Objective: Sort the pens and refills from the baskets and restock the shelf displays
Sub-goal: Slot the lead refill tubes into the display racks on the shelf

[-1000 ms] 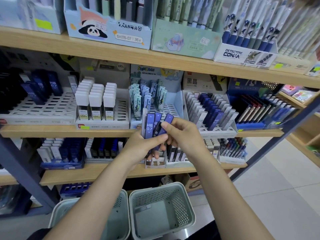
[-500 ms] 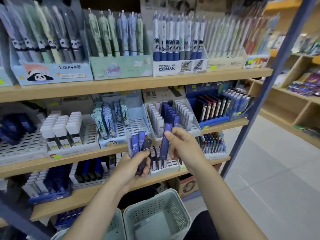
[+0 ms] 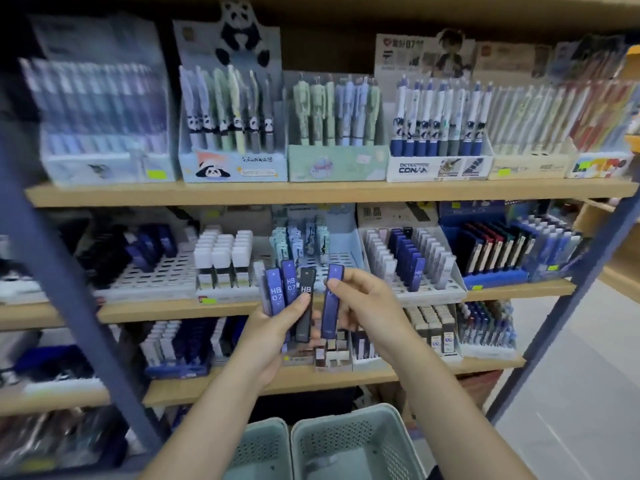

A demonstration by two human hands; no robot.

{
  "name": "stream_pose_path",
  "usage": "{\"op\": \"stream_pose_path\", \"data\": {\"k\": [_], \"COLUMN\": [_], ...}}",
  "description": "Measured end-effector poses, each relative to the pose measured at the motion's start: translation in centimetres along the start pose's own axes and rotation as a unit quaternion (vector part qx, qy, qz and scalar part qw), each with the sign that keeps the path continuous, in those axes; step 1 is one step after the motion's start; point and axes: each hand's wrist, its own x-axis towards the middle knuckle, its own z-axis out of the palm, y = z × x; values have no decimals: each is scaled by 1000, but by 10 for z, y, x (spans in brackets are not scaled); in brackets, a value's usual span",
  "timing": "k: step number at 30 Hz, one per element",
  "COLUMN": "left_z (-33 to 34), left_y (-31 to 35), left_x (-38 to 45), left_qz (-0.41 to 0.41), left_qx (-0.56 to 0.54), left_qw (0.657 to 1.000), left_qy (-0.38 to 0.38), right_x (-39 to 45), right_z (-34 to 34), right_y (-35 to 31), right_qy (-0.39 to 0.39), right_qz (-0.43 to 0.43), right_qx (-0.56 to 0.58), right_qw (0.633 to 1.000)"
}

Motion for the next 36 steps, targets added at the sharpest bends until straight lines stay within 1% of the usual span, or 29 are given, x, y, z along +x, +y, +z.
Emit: {"op": "stream_pose_path", "data": {"k": [5,9,11,14,16,19,22,24,27,31,36], "left_z": [-97,-161,-185,-214,-227,-239,-244,-244,-246,-252,-258], "left_y": [14,21,23,23,22,19,21,24,26,27,20], "left_x": [-4,-5,-2,6,11,18,24,27,29,32,33], "left_qz": [24,37,61,76,76,75,76,81,74,62,60], "left_qx": [-65,-101,-108,-86,-74,-84,-80,-71,-60,-71,-70], "left_qw": [987,974,968,964,963,961,966,971,976,976,975], "left_qy": [144,201,218,240,249,254,235,213,197,198,204], "right_x": [33,54,65,84,97,116,136,149,167,178,182], "right_z": [92,165,196,233,252,276,290,296,304,312,312], "right_y": [-7,-12,-13,-11,-9,-4,5,12,18,20,25], "right_qy": [-58,-96,-98,-93,-84,-67,-53,-30,1,11,17], "right_qz": [-1,-19,-20,-37,-47,-32,-40,-38,-11,19,28], "right_qx": [-19,-5,7,5,3,10,7,13,33,58,80], "right_qw": [998,995,995,995,995,997,998,999,999,998,996]}}
